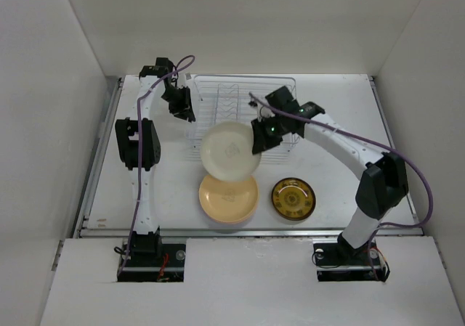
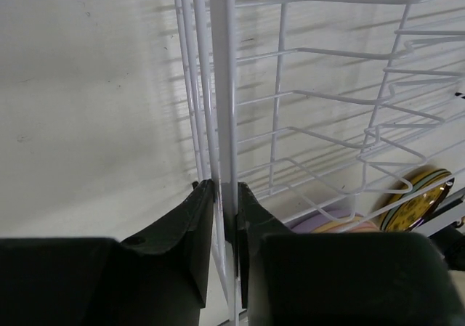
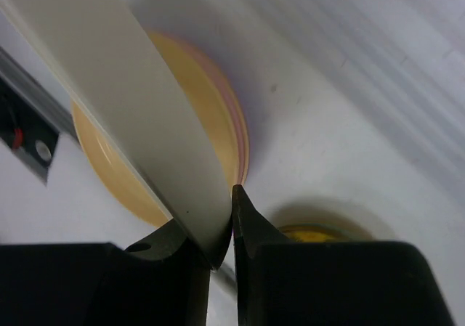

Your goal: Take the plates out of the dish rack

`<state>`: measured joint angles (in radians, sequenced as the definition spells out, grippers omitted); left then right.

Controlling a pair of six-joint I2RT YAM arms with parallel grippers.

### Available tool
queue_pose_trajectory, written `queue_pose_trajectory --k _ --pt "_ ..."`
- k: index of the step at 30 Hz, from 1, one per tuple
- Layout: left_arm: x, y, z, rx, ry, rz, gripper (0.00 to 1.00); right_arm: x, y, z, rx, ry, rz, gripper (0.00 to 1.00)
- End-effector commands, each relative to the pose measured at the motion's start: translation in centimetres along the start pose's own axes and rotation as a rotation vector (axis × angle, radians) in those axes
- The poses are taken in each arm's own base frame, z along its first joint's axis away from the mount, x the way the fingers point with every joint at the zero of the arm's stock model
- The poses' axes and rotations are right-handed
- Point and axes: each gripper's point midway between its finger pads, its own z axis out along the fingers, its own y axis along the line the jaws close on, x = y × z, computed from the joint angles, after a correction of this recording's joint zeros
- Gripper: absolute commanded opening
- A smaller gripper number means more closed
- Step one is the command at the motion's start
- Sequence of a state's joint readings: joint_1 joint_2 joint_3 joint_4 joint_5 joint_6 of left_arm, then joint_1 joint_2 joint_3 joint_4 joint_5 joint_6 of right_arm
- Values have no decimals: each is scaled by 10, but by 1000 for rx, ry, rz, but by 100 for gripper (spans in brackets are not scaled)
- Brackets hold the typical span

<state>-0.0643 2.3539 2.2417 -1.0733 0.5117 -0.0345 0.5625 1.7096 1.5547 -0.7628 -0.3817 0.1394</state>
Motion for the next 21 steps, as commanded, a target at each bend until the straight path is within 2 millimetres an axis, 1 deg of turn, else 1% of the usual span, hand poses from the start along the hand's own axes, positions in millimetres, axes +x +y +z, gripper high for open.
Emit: queue_pose_trajectory --k 1,2,3,4,5,6,7,8,9,10,11,12,13,14,15,16,17,18,20,21 --pt "21 -12 2 67 105 -111 15 56 20 2 -34 153 33 0" --pt "21 -12 2 67 105 -111 22 71 19 7 -33 190 39 0" --pt "19 -12 0 69 96 -96 34 82 25 8 -44 226 37 0" --pt "20 -14 -4 69 95 -95 38 90 23 11 -46 256 50 0" --pt "19 -12 -4 57 94 -82 43 96 28 13 -61 272 44 0" --pt "18 -12 -9 50 82 -65 49 105 32 15 -63 312 33 0" --pt "15 -11 -15 31 60 -38 60 117 31 20 -45 353 28 4" --pt "14 -9 -15 20 58 -38 65 119 30 22 -43 363 32 11" --pt "11 -11 -21 13 37 -14 70 122 29 25 -13 377 15 21" --pt "10 -12 -27 6 23 -6 75 120 29 29 2 381 5 33" --pt "11 -12 -31 -4 22 6 83 117 28 29 12 370 0 49" --pt "10 -12 -35 -15 13 10 88 123 26 32 37 394 -12 54" --pt "9 -15 -42 -14 -3 31 92 117 30 35 46 380 -32 56" --pt "10 -15 -45 -24 -4 40 96 116 27 35 66 376 -23 59" --pt "10 -16 -49 -24 -12 44 100 114 28 39 76 374 -36 60" --pt "11 -19 -56 -23 -19 57 100 109 22 39 120 365 -34 60" --pt "14 -21 -60 -24 -14 66 100 114 19 41 148 383 -43 60" --pt "16 -22 -64 -24 -12 76 100 107 17 41 177 361 -28 60" --pt "19 -25 -76 -33 -25 105 100 105 7 40 251 343 -43 60" --pt "21 -25 -81 -42 -28 128 100 103 10 38 262 330 -44 60"
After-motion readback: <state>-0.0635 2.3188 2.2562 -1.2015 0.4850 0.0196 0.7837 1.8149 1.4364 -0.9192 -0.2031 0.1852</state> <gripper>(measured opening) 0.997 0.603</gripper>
